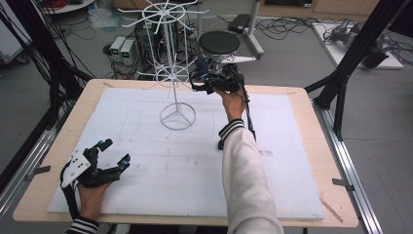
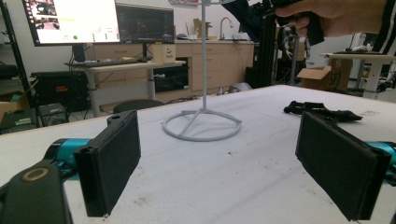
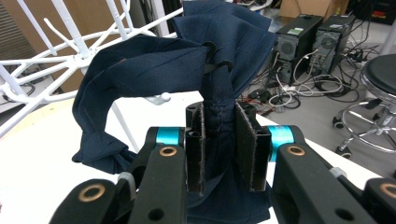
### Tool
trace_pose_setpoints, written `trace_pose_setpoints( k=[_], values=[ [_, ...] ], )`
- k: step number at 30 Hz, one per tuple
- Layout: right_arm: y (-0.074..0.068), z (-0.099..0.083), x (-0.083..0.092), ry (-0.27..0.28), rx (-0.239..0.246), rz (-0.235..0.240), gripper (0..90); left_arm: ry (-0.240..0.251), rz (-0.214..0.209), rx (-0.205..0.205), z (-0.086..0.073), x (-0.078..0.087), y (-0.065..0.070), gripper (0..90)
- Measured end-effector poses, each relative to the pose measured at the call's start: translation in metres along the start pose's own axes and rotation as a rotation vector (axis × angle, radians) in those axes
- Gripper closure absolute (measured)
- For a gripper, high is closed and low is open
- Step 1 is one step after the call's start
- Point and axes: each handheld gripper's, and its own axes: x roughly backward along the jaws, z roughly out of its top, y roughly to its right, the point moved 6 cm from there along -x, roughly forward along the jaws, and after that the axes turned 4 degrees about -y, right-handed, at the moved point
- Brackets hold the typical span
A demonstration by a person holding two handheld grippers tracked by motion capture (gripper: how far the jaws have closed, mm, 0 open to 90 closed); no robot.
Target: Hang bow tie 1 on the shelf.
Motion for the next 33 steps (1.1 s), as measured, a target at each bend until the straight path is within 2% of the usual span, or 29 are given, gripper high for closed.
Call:
trace_pose_setpoints(
  k=[11,18,19,21,23,24,27,29,30,33],
  values=[
    [-0.003,-0.008,-0.015,-0.049,0.005,0.012,74.6,-0.002,-0.001,-0.002,0.000,0.000,0.000,14.4],
    [-0.004,-0.011,-0.016,-0.070,0.020,0.017,71.6,-0.001,-0.002,-0.003,0.000,0.001,0.000,14.3],
    [-0.004,-0.011,-0.016,-0.071,0.025,0.017,68.1,-0.001,-0.002,-0.003,0.000,0.001,0.000,14.4],
    [-0.003,-0.012,-0.015,-0.077,0.031,0.004,55.1,-0.001,-0.001,-0.003,0.000,0.001,0.000,14.3],
    [-0.004,-0.012,-0.015,-0.071,0.022,0.005,35.3,-0.001,-0.001,-0.004,0.000,0.001,-0.001,14.4],
    [-0.004,-0.013,-0.015,-0.079,0.011,-0.013,27.0,-0.001,-0.001,-0.002,0.000,0.001,0.000,14.4],
    [-0.005,-0.015,-0.013,-0.118,0.048,-0.042,12.0,0.000,0.000,-0.001,0.000,0.000,-0.001,14.3],
    [-0.005,-0.016,-0.011,-0.150,0.081,-0.075,10.5,0.000,0.000,-0.001,0.000,0.000,-0.001,14.4],
    [-0.006,-0.017,-0.009,-0.162,0.097,-0.077,10.4,0.000,0.000,-0.001,0.000,0.000,-0.001,14.3],
    [-0.006,-0.017,-0.002,-0.171,0.094,-0.073,6.6,0.000,0.000,-0.002,0.000,0.001,-0.001,14.4]
  ],
)
